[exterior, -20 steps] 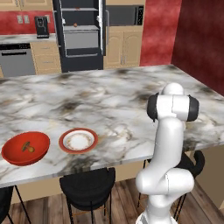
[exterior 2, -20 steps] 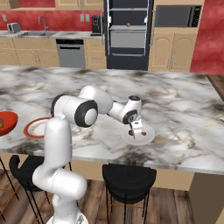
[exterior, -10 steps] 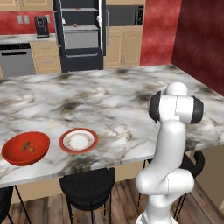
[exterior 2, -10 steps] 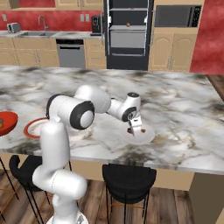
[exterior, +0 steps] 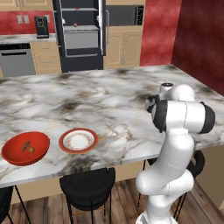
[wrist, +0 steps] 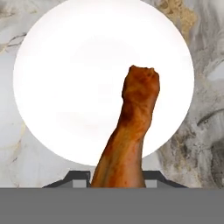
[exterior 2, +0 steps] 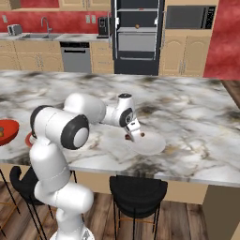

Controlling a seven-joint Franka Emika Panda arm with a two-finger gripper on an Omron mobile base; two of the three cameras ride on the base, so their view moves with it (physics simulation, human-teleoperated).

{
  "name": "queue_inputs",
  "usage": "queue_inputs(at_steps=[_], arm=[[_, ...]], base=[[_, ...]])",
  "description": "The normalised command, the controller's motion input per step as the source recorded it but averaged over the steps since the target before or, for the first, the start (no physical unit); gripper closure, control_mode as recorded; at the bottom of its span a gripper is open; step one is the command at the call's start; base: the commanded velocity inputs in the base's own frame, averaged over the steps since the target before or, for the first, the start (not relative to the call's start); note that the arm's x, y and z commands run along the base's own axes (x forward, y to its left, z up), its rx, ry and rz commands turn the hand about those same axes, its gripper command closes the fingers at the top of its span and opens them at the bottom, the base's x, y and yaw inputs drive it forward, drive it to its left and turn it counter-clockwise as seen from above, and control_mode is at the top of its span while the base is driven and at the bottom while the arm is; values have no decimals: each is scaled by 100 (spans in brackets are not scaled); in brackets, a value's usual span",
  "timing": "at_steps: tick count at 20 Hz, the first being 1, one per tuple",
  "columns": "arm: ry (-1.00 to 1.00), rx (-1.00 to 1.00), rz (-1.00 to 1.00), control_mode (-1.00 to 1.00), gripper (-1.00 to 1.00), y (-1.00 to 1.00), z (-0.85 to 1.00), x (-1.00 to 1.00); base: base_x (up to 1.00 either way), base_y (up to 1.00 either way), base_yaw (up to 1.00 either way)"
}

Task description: Pick the chicken drumstick and mushroom from their plates and place them in the bowl. Then put the bowl in the fridge.

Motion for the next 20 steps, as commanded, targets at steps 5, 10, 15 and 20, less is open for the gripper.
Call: queue_inputs(at_steps=[5,10,15,20], arm=[[7,-2,23,-100,100,58,27,-27],[4,1,20,-100,100,33,11,-9],[0,0,0,-100,100,0,-1,0],[0,0,0,-100,100,0,0,0]], base=[[0,0,0],[0,0,0],[0,0,0],[0,0,0]])
